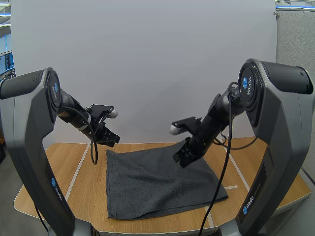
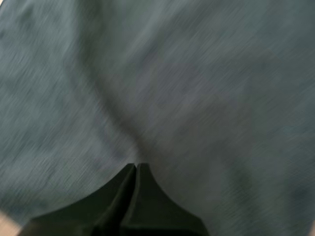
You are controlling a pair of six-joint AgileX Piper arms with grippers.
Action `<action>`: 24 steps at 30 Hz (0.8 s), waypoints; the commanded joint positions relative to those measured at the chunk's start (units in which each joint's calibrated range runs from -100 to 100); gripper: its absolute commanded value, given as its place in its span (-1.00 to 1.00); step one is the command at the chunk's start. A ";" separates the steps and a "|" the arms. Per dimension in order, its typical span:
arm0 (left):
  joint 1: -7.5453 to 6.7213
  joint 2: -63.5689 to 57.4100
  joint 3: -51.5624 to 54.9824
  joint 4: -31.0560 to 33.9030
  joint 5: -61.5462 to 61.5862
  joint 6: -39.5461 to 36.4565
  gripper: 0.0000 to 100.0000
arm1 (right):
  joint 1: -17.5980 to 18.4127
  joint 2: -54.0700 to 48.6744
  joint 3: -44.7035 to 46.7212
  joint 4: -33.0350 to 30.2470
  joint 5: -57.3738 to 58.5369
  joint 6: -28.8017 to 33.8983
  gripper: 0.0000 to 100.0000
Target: Fold the towel
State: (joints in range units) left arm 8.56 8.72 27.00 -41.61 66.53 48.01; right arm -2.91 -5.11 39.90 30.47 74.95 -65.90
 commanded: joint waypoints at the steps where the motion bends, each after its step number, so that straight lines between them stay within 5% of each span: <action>1: -0.74 0.83 -0.89 -3.16 -2.25 1.33 -1.00 | -0.19 -3.55 4.59 -0.20 6.85 -0.77 -1.00; 15: -7.13 8.78 -1.50 -2.53 -11.07 1.33 -1.00 | -0.19 -13.72 13.74 -0.71 13.02 -1.67 -1.00; 24: -8.39 14.23 -5.09 -2.42 -12.82 1.33 -1.00 | -0.19 -13.72 17.10 -0.84 11.89 -2.46 -1.00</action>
State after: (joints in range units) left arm 0.73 19.87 24.73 -43.59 55.12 48.89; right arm -2.98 -18.09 55.77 30.18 86.89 -67.57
